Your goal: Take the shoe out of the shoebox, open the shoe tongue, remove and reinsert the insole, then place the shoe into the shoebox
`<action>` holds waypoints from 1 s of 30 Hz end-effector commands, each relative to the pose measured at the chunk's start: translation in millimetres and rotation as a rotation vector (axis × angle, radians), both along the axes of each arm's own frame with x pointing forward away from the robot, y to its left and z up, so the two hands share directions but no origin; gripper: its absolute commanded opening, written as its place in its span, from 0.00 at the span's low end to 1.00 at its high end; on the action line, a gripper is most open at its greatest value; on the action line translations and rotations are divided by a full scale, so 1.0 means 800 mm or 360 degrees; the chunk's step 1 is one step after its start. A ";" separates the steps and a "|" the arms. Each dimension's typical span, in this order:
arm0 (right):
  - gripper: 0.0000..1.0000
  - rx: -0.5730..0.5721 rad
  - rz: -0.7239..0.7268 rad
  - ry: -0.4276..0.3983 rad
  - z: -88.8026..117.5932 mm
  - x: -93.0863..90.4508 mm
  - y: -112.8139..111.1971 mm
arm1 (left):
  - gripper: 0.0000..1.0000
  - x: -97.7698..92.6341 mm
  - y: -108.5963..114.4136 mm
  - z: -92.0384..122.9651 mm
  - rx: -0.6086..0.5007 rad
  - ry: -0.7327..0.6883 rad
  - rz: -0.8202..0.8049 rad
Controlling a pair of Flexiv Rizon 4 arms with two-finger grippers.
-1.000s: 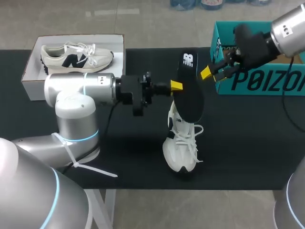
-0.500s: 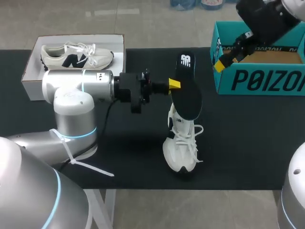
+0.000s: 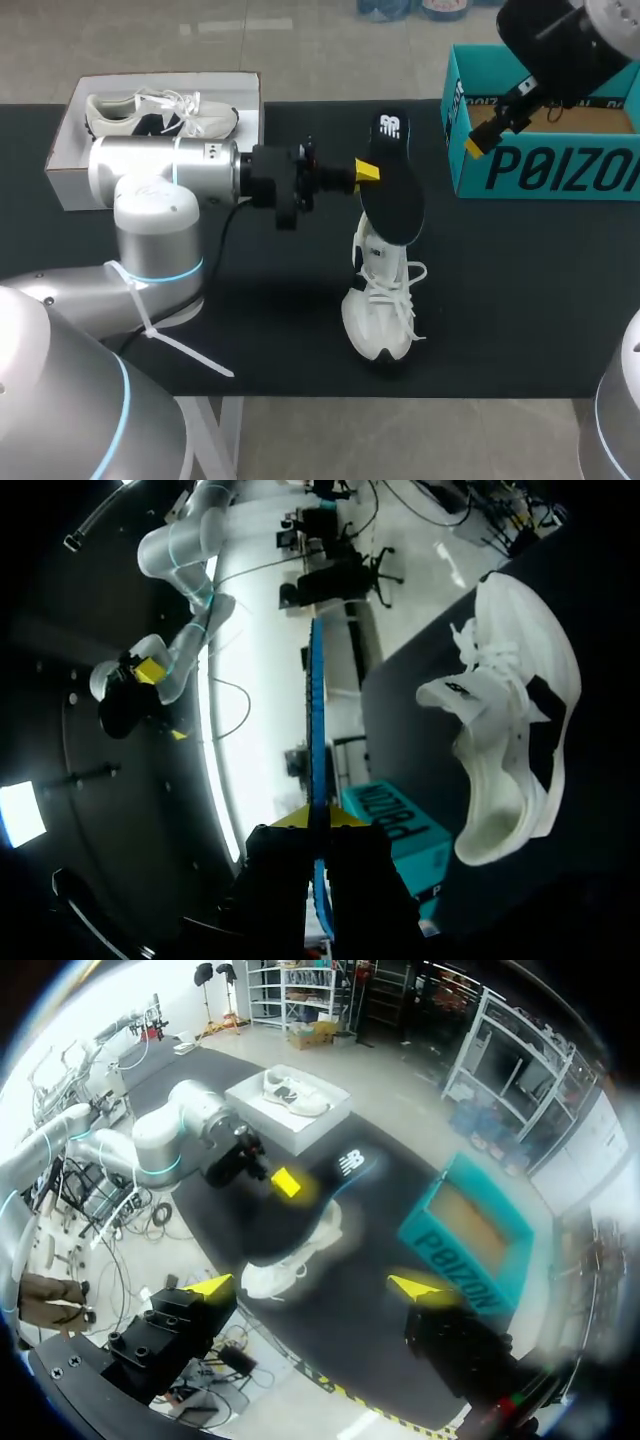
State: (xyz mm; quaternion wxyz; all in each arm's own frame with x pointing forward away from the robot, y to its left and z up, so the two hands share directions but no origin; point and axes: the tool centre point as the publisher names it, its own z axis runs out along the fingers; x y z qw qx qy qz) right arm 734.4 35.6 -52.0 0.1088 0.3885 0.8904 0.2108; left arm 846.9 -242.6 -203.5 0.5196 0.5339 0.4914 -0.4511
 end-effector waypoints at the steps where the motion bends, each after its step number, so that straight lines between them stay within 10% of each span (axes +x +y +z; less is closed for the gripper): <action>1: 1.00 0.0000 -0.0001 0.0002 -0.001 0.002 0.000 | 0.00 0.000 -0.004 0.000 0.0001 -0.0002 0.0008; 15: 1.00 0.0000 -0.0001 0.0002 -0.001 0.002 0.000 | 0.00 0.000 -0.004 0.000 0.0001 -0.0002 0.0008; 27: 1.00 0.0000 -0.0001 0.0002 -0.001 0.002 0.000 | 0.00 0.018 0.016 0.020 -0.0201 0.1474 0.0052; 30: 1.00 0.0000 -0.0001 0.0002 -0.001 0.002 0.000 | 0.00 0.016 0.018 0.034 -0.0287 0.2225 -0.0157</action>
